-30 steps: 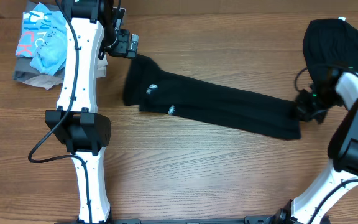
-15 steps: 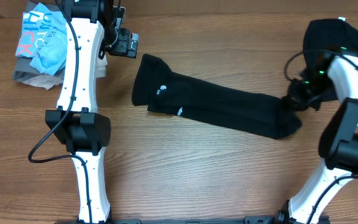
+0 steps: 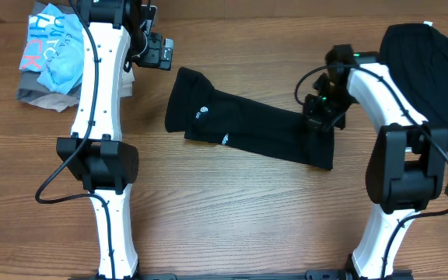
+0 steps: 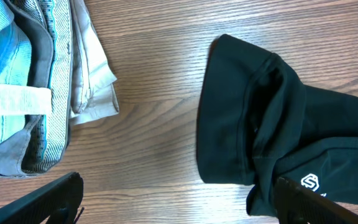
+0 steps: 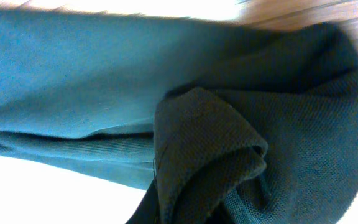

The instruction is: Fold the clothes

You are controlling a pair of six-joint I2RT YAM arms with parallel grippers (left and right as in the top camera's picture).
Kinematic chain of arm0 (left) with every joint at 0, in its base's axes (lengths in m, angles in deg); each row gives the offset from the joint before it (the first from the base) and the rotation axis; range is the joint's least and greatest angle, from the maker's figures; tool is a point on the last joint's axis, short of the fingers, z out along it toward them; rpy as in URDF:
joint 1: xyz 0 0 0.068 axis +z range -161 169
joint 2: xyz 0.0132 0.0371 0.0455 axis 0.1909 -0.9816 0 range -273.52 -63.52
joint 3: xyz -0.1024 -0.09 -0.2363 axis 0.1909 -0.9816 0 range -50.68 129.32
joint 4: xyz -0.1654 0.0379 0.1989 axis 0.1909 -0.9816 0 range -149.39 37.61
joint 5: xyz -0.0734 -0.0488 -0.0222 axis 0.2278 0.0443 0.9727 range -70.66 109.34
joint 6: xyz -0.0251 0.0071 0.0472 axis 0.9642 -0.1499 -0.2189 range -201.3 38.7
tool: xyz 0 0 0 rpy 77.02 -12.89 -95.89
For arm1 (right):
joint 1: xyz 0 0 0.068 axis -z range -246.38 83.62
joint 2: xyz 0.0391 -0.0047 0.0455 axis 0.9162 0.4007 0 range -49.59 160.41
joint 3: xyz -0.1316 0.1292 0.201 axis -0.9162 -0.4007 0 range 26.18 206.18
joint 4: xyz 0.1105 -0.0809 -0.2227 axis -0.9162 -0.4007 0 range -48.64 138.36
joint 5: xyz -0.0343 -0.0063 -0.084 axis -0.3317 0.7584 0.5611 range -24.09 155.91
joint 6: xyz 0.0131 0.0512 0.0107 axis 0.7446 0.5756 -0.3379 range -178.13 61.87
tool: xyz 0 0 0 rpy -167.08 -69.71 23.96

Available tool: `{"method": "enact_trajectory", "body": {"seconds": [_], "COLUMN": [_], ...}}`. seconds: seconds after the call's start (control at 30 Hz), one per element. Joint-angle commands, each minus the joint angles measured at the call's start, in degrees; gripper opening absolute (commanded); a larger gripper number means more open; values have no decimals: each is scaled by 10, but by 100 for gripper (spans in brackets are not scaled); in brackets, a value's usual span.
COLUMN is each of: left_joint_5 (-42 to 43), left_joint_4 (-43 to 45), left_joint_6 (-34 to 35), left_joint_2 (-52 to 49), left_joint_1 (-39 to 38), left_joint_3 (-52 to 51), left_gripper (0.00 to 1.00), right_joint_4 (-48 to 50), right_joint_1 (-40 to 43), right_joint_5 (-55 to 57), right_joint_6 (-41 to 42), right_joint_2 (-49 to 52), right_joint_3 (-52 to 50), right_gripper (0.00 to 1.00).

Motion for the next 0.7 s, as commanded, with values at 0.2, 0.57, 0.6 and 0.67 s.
{"method": "enact_trajectory", "body": {"seconds": [0.2,0.57,0.6,0.67], "left_joint_5": [-1,-1,-1,-1], "left_joint_4": [10,14,15,16], "left_joint_6": [6,6,6,6], "left_joint_2": [13,9,9,9], "left_joint_1": [-3,-3,-3,-3], "left_joint_3": [3,3,3,3], "left_gripper": [100,100,100,100], "right_joint_4": [39,-47,-59,-81], "right_joint_1": [-52,-53,-53,-53], "right_joint_5": [-71,-48,-30,0], "right_joint_6": [19,-40,-40,-28], "right_joint_2": [-31,-38,-38,-37], "right_joint_3": [18,126,127,122], "right_gripper": [28,52,56,59]}}
